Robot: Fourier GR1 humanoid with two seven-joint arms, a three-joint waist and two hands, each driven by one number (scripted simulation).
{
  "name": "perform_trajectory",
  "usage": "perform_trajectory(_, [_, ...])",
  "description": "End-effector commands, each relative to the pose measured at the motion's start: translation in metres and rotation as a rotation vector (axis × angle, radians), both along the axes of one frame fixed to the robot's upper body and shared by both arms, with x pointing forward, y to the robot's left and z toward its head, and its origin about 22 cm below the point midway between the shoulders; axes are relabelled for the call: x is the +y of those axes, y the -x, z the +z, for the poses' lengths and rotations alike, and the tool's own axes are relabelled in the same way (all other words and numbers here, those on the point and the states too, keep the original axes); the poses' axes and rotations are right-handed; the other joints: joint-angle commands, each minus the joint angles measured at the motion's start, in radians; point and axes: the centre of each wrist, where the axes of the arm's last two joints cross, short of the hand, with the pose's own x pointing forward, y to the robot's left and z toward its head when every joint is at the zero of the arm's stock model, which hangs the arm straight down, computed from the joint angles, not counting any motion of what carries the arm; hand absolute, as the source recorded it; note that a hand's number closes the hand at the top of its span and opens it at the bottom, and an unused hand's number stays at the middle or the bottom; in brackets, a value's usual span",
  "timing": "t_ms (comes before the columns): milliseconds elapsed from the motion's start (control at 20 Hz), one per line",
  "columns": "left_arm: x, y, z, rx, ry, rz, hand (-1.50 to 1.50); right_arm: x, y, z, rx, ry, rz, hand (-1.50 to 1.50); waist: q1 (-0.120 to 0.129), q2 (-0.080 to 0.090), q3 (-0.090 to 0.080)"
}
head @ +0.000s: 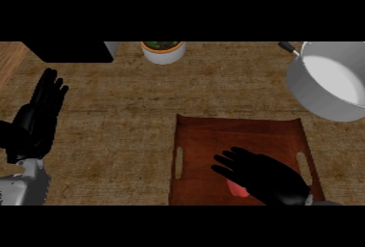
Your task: Pick the bell pepper from the tray and place it in the pot
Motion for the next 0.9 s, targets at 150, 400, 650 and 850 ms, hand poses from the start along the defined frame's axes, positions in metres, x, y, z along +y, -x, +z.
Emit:
perform_trajectory(150, [0.001, -0.019, 0.014, -0.006, 0.012, 0.001, 0.00, 0.006, -0.007, -0.025, -0.003, 0.016, -0.023, -1.50, 0.000, 0.000, 0.000])
perform_trajectory(400, [-0.004, -0.011, -0.002, -0.004, -0.008, 0.001, 0.00, 0.015, -0.001, -0.023, -0.010, 0.026, -0.002, -1.50, -0.001, 0.000, 0.000])
perform_trajectory(650, [0.007, -0.010, 0.013, -0.006, -0.009, 0.006, 0.00, 0.035, -0.016, -0.052, -0.028, 0.066, -0.033, -1.50, 0.003, 0.001, 0.000])
perform_trajectory(850, [0.003, -0.011, 0.009, -0.014, 0.001, -0.003, 0.00, 0.014, -0.020, -0.059, -0.010, 0.045, -0.061, -1.50, 0.001, 0.001, 0.000])
